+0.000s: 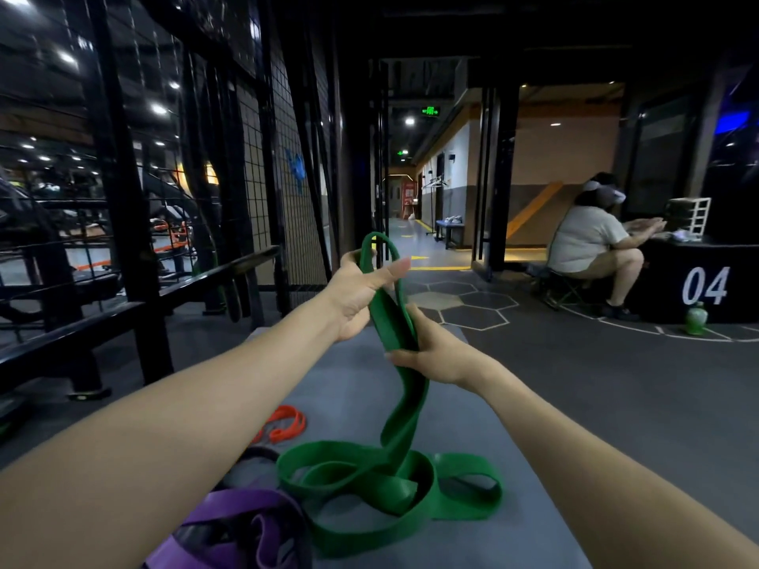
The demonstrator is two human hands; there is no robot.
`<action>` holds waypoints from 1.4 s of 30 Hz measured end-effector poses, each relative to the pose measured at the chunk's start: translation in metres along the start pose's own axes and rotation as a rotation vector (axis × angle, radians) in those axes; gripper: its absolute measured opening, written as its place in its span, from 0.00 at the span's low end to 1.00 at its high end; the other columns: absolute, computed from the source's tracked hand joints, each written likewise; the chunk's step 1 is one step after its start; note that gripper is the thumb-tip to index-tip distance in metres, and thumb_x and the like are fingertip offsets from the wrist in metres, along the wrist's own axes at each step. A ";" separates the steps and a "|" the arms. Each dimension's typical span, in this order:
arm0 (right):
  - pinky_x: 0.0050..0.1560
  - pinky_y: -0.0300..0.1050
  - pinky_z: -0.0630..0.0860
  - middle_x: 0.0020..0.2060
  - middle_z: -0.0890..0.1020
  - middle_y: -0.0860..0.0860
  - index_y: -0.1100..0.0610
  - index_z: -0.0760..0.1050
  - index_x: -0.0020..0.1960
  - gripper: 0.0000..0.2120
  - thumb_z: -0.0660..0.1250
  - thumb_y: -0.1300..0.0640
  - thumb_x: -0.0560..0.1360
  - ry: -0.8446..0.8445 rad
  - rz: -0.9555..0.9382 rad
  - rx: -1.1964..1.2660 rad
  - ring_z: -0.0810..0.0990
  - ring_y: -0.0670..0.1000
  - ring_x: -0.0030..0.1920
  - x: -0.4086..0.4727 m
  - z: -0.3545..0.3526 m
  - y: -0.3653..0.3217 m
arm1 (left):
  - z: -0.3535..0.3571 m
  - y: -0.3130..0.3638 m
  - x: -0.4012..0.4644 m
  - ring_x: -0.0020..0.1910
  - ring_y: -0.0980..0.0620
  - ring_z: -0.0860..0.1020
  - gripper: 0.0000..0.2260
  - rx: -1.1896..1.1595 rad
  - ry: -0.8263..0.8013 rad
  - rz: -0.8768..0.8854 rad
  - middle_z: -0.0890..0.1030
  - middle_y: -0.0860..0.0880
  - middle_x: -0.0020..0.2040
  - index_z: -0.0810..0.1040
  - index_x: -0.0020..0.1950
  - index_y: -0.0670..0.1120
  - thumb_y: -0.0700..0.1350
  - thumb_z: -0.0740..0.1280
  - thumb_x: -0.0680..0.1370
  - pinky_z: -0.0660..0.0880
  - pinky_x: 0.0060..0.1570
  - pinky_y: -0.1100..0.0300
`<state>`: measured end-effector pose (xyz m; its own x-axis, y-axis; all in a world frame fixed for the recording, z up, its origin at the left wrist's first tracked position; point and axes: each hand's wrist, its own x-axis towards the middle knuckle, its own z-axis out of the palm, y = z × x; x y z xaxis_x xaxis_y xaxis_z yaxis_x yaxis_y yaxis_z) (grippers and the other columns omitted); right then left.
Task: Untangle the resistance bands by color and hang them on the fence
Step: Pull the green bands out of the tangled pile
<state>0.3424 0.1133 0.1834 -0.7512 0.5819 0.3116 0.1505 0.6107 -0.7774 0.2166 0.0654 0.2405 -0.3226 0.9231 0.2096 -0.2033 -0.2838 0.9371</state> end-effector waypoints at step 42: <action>0.45 0.44 0.72 0.39 0.77 0.48 0.59 0.74 0.56 0.18 0.69 0.66 0.67 -0.060 0.101 -0.457 0.75 0.49 0.41 -0.008 -0.080 -0.032 | -0.018 0.098 -0.014 0.38 0.52 0.70 0.06 -0.463 0.299 0.199 0.68 0.47 0.41 0.71 0.52 0.42 0.37 0.56 0.78 0.70 0.53 0.45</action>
<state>0.3950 0.1325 0.2493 -0.7521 0.6268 0.2038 0.4822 0.7340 -0.4783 0.1851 0.0198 0.3243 -0.6286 0.7465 0.2180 -0.4737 -0.5898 0.6541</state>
